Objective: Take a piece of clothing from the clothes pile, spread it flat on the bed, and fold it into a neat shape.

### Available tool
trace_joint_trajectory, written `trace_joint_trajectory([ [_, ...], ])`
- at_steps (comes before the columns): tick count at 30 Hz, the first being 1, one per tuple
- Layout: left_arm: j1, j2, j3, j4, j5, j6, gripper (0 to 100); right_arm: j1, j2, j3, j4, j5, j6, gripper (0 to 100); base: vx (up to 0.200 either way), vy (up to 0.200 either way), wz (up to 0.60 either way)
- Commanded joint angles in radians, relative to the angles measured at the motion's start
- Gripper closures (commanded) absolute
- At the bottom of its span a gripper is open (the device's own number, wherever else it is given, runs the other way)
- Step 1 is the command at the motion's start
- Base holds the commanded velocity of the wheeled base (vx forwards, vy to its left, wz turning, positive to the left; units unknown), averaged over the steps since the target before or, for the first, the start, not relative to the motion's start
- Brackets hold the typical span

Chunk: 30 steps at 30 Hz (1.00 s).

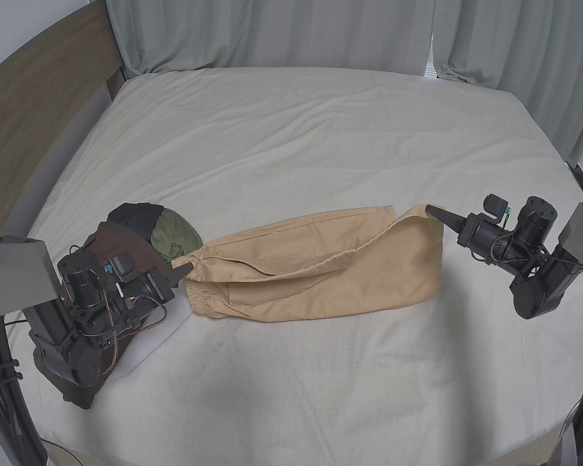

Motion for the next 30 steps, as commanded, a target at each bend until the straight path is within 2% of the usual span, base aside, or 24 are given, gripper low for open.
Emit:
trace_joint_trajectory([
  [1,0.001,0.027,-0.045,-0.001,0.001,-0.019,100,0.001,0.025,-0.079,0.047,0.001,0.005,100,0.0,0.0,0.0],
  [8,0.006,0.056,-0.077,-0.001,0.011,-0.019,100,0.004,0.037,-0.129,0.081,0.001,0.016,100,0.0,0.0,0.0],
  [9,0.003,0.088,-0.102,-0.001,0.032,-0.019,100,0.01,0.062,-0.186,0.091,0.001,0.047,100,0.0,0.0,0.0],
  [30,0.006,0.217,-0.237,0.001,0.058,-0.019,100,0.018,0.229,-0.393,0.164,-0.001,0.05,100,0.0,0.0,0.0],
])
